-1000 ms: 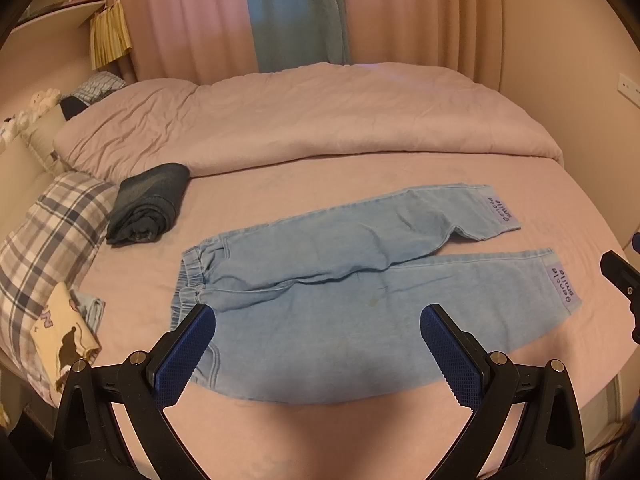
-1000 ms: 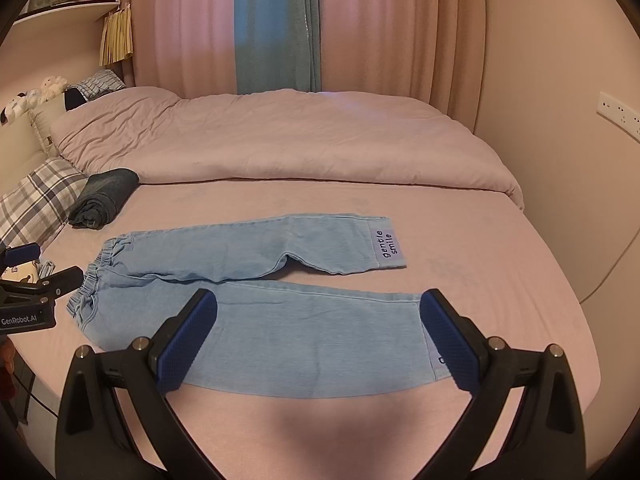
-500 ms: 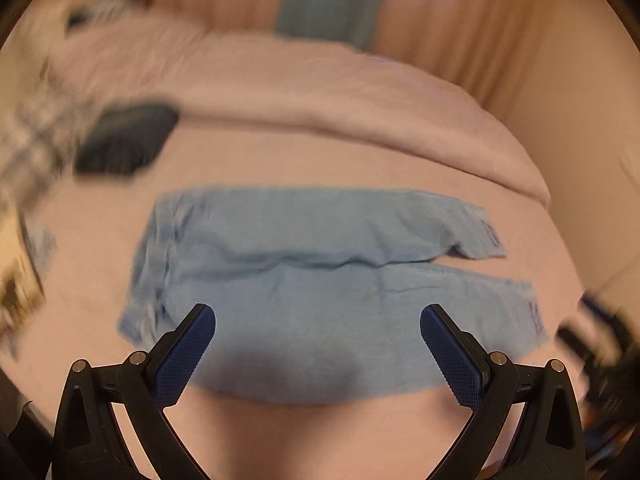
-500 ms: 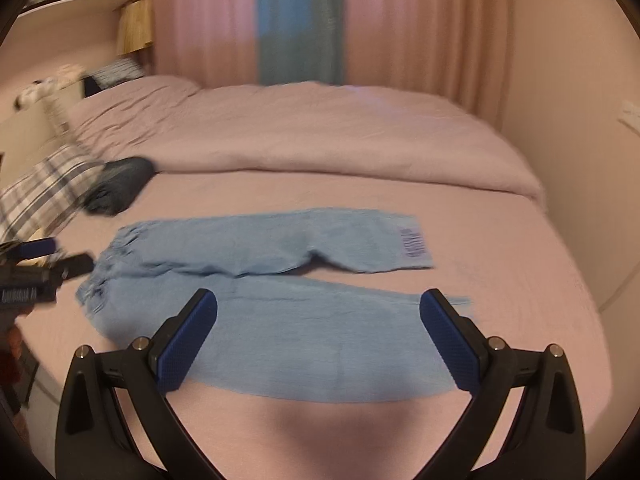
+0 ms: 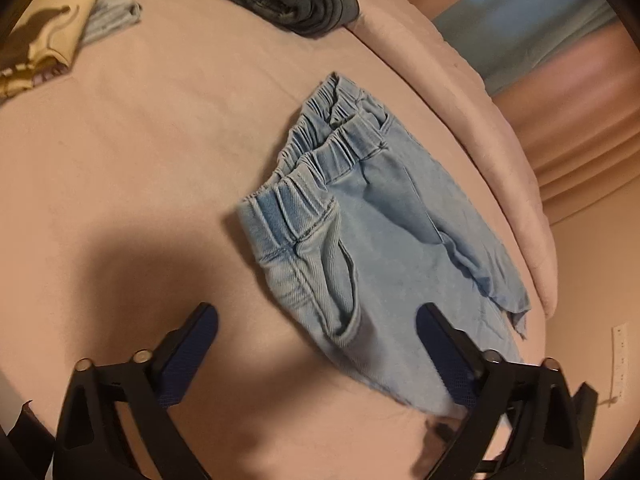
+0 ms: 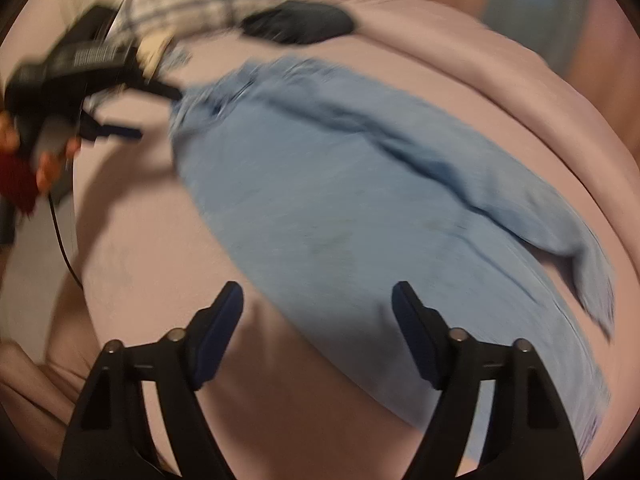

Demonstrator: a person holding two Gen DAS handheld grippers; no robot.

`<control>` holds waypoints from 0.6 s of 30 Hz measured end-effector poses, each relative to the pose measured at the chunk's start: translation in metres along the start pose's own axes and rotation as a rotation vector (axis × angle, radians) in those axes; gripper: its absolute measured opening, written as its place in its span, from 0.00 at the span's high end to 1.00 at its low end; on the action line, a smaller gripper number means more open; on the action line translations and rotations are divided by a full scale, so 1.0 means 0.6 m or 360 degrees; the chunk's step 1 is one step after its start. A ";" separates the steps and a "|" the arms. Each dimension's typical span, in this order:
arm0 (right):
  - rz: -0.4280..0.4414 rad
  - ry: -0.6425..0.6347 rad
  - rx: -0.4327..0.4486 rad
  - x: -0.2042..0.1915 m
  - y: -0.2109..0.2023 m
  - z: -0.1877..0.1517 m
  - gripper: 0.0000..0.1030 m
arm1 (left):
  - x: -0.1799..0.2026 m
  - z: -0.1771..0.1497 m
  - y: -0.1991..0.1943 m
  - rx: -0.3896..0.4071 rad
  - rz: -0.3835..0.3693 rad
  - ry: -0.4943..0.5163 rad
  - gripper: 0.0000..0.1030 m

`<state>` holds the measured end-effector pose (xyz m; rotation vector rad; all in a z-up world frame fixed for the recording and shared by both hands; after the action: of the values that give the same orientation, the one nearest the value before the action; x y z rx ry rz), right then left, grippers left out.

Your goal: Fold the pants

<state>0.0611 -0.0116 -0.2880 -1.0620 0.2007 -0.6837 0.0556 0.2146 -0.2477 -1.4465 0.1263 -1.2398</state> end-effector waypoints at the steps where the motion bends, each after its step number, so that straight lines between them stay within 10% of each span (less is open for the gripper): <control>1: 0.0003 -0.0034 -0.0011 -0.008 0.013 0.004 0.39 | -0.004 0.004 0.008 0.0006 -0.0007 0.0000 0.25; 5: 0.0004 -0.0094 -0.0009 -0.019 0.052 0.021 0.60 | -0.006 0.027 0.036 0.0048 0.0086 0.0042 0.71; 8: 0.0056 -0.0060 0.0020 -0.016 0.051 0.036 0.89 | -0.005 0.027 0.029 0.0039 0.0046 0.0002 0.76; 18: 0.0204 -0.0057 -0.0003 -0.038 0.051 0.021 0.90 | -0.028 0.018 0.027 0.0012 0.0153 0.0020 0.77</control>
<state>0.0619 0.0207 -0.3117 -1.0530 0.2365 -0.5487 0.0651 0.2279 -0.2680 -1.4100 0.1973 -1.1697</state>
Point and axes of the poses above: each gripper's, at about its wrist camera, not at the fingertips, and y roughly the way its jaws point, x to its right, z to its top, the point moved 7 cm from there along y, roughly the way its jaws point, and after that the axes turned 7 degrees about -y, right-handed, at the moved point
